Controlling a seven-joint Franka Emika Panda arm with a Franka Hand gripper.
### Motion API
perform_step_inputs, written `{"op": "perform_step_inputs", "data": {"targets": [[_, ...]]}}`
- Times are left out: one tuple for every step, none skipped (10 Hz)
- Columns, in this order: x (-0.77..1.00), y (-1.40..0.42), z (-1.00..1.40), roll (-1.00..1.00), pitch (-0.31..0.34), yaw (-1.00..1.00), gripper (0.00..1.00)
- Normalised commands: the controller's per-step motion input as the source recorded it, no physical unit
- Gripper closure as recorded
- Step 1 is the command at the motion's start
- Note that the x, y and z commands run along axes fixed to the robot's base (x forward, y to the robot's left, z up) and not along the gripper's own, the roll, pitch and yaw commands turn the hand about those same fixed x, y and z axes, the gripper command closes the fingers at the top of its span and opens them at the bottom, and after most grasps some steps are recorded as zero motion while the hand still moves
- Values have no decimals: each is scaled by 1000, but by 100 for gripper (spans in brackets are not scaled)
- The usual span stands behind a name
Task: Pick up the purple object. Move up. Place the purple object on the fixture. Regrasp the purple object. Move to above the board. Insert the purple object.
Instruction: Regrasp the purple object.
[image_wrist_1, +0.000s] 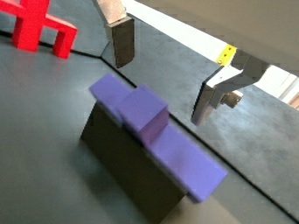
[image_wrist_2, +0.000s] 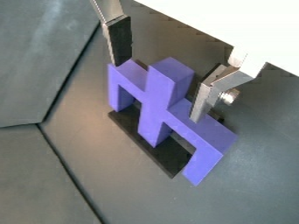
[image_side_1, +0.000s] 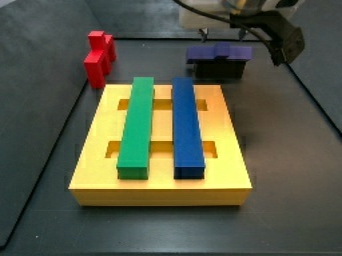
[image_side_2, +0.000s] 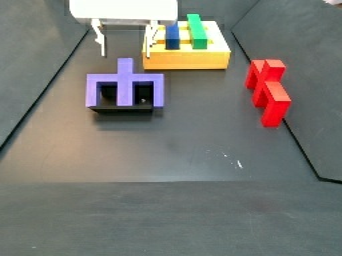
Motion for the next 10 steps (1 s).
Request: {"op": "perform_step_inputs", "data": {"targets": [[234, -180, -349, 740, 406, 23, 0], [234, -220, -57, 971, 580, 0, 0], [286, -223, -57, 954, 617, 0, 0], [146, -129, -426, 726, 263, 0, 0], [89, 0, -411, 149, 0, 0, 0], [249, 0, -74, 11, 46, 0, 0], [297, 40, 0, -37, 0, 26, 0], [183, 46, 134, -86, 0, 23, 0], [20, 26, 0, 0, -37, 0, 0], [0, 0, -31, 77, 0, 0, 0]]}}
